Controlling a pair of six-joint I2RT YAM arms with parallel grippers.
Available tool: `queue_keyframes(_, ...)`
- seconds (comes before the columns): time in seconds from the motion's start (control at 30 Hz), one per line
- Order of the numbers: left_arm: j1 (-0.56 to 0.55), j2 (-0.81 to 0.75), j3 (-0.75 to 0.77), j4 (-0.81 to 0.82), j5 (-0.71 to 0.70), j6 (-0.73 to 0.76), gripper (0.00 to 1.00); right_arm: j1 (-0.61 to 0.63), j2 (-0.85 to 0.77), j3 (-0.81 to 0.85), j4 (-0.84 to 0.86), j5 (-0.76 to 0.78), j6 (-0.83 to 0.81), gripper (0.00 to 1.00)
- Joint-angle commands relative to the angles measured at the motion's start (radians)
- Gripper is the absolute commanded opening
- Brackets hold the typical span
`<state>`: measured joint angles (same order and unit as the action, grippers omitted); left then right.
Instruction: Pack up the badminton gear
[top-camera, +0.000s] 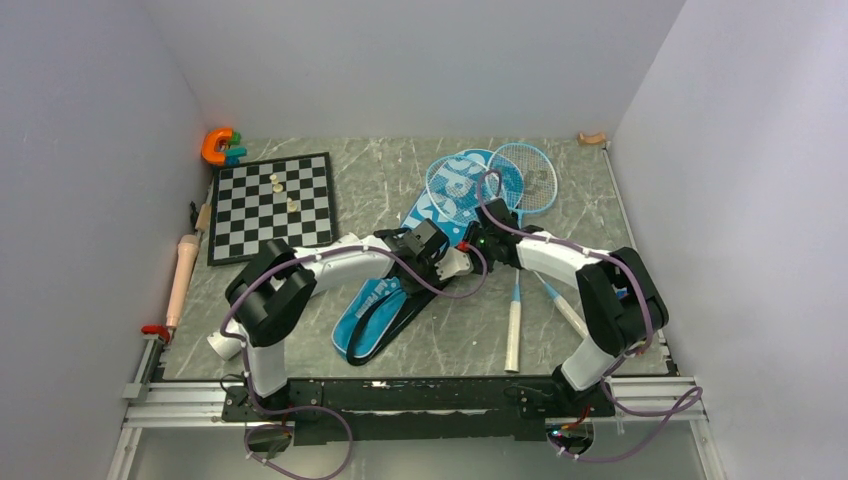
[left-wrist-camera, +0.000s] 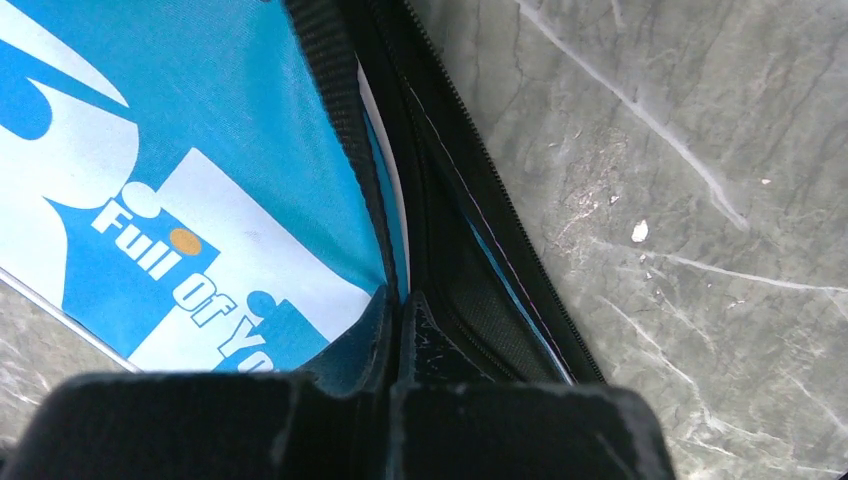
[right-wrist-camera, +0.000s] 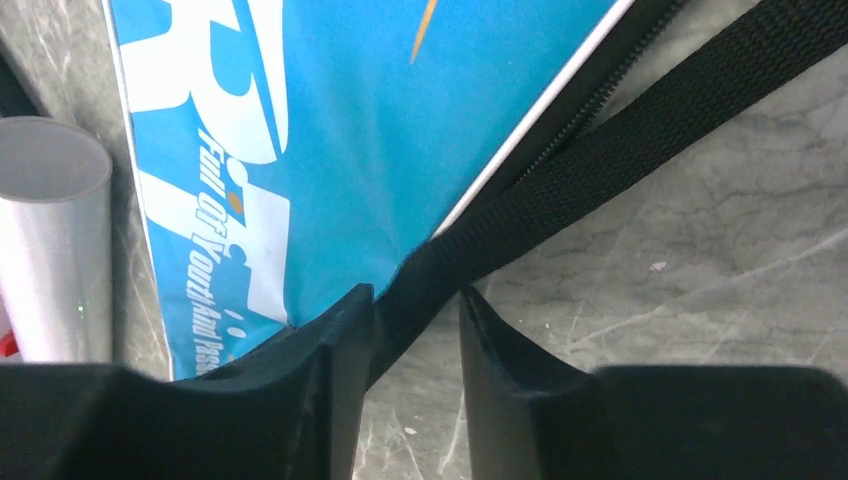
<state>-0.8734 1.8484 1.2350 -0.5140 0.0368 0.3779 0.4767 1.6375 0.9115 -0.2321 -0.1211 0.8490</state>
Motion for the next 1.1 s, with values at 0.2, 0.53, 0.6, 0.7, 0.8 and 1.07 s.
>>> queue_keyframes(0.2,0.031,-0.107,0.058,-0.084,0.034,-0.017,0.0,-0.028,-0.149,-0.067,-0.004,-0.05,0.003,0.81)
queue_keyframes(0.53,0.163,-0.177,0.173,-0.265,0.331,-0.107,0.0,-0.134,-0.233,-0.059,-0.024,-0.074,0.008,0.87)
queue_keyframes(0.6,0.201,-0.182,0.196,-0.292,0.381,-0.119,0.0,-0.182,-0.23,-0.056,-0.03,-0.062,-0.016,0.88)
queue_keyframes(0.7,0.225,-0.196,0.205,-0.312,0.401,-0.118,0.0,-0.213,-0.202,-0.023,-0.034,-0.048,-0.047,0.86)
queue_keyframes(0.8,0.227,-0.207,0.198,-0.325,0.409,-0.105,0.0,-0.213,-0.137,0.01,-0.032,-0.046,-0.05,0.85)
queue_keyframes(1.07,0.227,-0.259,0.173,-0.335,0.419,-0.103,0.0,-0.213,0.026,0.087,0.012,0.023,-0.034,0.84)
